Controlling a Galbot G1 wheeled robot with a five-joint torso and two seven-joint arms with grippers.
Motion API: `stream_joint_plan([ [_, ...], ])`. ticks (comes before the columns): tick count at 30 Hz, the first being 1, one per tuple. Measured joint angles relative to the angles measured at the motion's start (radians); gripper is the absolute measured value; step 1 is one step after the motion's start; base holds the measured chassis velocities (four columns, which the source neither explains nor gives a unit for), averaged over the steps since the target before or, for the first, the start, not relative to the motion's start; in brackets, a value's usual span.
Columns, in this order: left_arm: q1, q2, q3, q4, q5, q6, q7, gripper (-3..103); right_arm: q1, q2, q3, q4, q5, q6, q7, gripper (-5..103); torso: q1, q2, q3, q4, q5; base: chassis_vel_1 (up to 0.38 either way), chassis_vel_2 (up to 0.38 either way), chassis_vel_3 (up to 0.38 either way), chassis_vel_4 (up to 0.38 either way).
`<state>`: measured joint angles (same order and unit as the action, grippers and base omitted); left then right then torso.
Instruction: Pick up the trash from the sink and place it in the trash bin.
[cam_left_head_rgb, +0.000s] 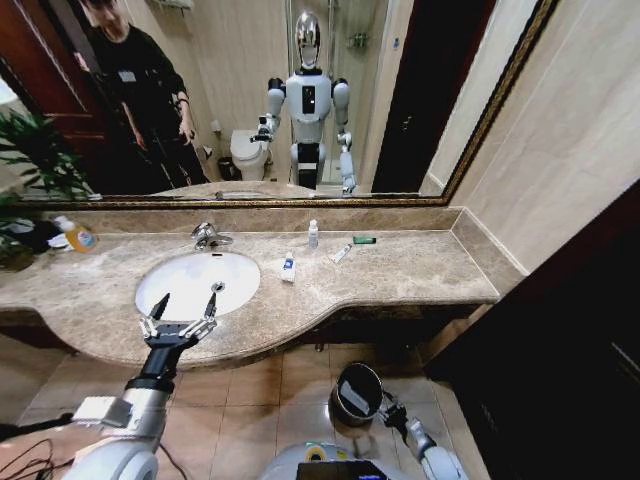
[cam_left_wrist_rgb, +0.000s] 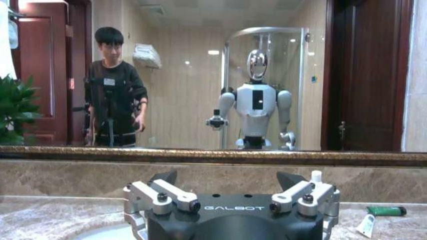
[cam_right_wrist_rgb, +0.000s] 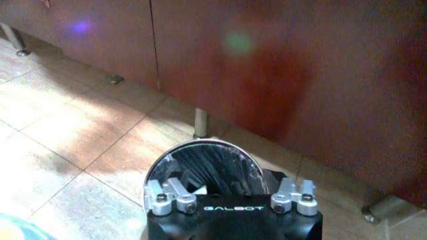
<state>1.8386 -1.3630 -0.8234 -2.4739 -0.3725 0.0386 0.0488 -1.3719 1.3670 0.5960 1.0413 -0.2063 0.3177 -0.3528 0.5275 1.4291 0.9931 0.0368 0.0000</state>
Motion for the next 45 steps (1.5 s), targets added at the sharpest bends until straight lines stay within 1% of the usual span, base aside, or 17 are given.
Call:
stream_joint_plan([
  [3, 0.000, 0.000, 0.000, 0.000, 0.000, 0.000, 0.000, 100, -0.006, -0.005, -0.001, 0.018, 0.014, -0.004, 0.000, 90, 0.000, 0.000, 0.000, 0.0000, 0.0000, 0.000, 0.000, 0.000, 0.000],
  [4, 0.000, 0.000, 0.000, 0.000, 0.000, 0.000, 0.000, 100, -0.006, -0.005, -0.001, 0.018, 0.014, -0.004, 0.000, 90, 0.000, 0.000, 0.000, 0.0000, 0.0000, 0.000, 0.000, 0.000, 0.000],
  [6, 0.000, 0.000, 0.000, 0.000, 0.000, 0.000, 0.000, 100, -0.008, -0.009, -0.003, 0.025, 0.019, -0.011, -0.002, 98, 0.000, 0.000, 0.000, 0.0000, 0.0000, 0.000, 0.000, 0.000, 0.000],
  [16, 0.000, 0.000, 0.000, 0.000, 0.000, 0.000, 0.000, 100, -0.045, -0.049, 0.002, 0.101, 0.089, -0.018, -0.019, 100, 0.000, 0.000, 0.000, 0.0000, 0.0000, 0.000, 0.000, 0.000, 0.000],
  [20, 0.000, 0.000, 0.000, 0.000, 0.000, 0.000, 0.000, 100, -0.085, -0.076, 0.011, 0.192, 0.189, -0.048, -0.035, 100, 0.000, 0.000, 0.000, 0.0000, 0.0000, 0.000, 0.000, 0.000, 0.000],
  [22, 0.000, 0.000, 0.000, 0.000, 0.000, 0.000, 0.000, 100, -0.119, -0.097, 0.024, 0.260, 0.285, -0.077, -0.092, 100, 0.000, 0.000, 0.000, 0.0000, 0.0003, 0.000, 0.000, 0.000, 0.000],
  [24, 0.000, 0.000, 0.000, 0.000, 0.000, 0.000, 0.000, 100, -0.138, -0.107, 0.037, 0.292, 0.313, -0.092, -0.129, 100, 0.000, 0.000, 0.000, 0.0001, 0.0002, 0.000, 0.000, 0.000, 0.000],
  [26, 0.000, 0.000, 0.000, 0.000, 0.000, 0.000, 0.000, 100, -0.203, -0.131, 0.074, 0.386, 0.381, -0.110, -0.213, 100, 0.000, 0.000, 0.000, 0.0001, 0.0000, 0.000, 0.000, 0.000, 0.000],
  [29, 0.000, 0.000, 0.000, 0.000, 0.000, 0.000, 0.000, 100, -0.256, -0.143, 0.094, 0.454, 0.444, -0.111, -0.228, 100, 0.000, 0.000, 0.000, 0.0000, 0.0002, 0.000, 0.000, 0.000, 0.000],
  [30, 0.000, 0.000, 0.000, 0.000, 0.000, 0.000, 0.000, 100, -0.307, -0.154, 0.111, 0.515, 0.503, -0.104, -0.226, 100, 0.000, 0.000, 0.000, 0.0000, 0.0000, 0.000, 0.000, 0.000, 0.000],
  [33, 0.000, 0.000, 0.000, 0.000, 0.000, 0.000, 0.000, 100, -0.363, -0.159, 0.137, 0.598, 0.561, -0.090, -0.212, 100, 0.000, 0.000, 0.000, -0.0002, -0.0001, 0.000, 0.000, 0.000, 0.000],
  [35, 0.000, 0.000, 0.000, 0.000, 0.000, 0.000, 0.000, 100, -0.410, -0.157, 0.156, 0.719, 0.611, -0.087, -0.164, 100, 0.000, 0.000, 0.000, -0.0002, -0.0001, 0.000, 0.000, 0.000, 0.000],
  [37, 0.000, 0.000, 0.000, 0.000, 0.000, 0.000, 0.000, 100, -0.415, -0.155, 0.157, 0.747, 0.615, -0.090, -0.150, 100, 0.000, 0.000, 0.000, -0.0001, -0.0002, 0.000, 0.000, 0.000, 0.000],
  [40, 0.000, 0.000, 0.000, 0.000, 0.000, 0.000, 0.000, 100, -0.419, -0.134, 0.134, 0.934, 0.608, -0.147, 0.011, 100, 0.000, 0.000, 0.000, 0.0000, -0.0003, 0.000, 0.000, 0.000, 0.000],
  [41, 0.000, 0.000, 0.000, 0.000, 0.000, 0.000, 0.000, 100, -0.419, -0.134, 0.134, 0.934, 0.608, -0.147, 0.011, 100, 0.000, 0.000, 0.000, 0.0000, -0.0003, 0.000, 0.000, 0.000, 0.000],
  [43, 0.000, 0.000, 0.000, 0.000, 0.000, 0.000, 0.000, 100, -0.375, -0.123, 0.107, 1.051, 0.593, -0.227, 0.119, 100, 0.000, 0.000, 0.000, 0.0000, -0.0001, 0.000, 0.000, 0.000, 0.000],
  [45, 0.000, 0.000, 0.000, 0.000, 0.000, 0.000, 0.000, 100, -0.355, -0.123, 0.101, 1.078, 0.593, -0.252, 0.140, 100, 0.000, 0.000, 0.000, 0.0000, -0.0003, 0.000, 0.000, 0.000, 0.000],
])
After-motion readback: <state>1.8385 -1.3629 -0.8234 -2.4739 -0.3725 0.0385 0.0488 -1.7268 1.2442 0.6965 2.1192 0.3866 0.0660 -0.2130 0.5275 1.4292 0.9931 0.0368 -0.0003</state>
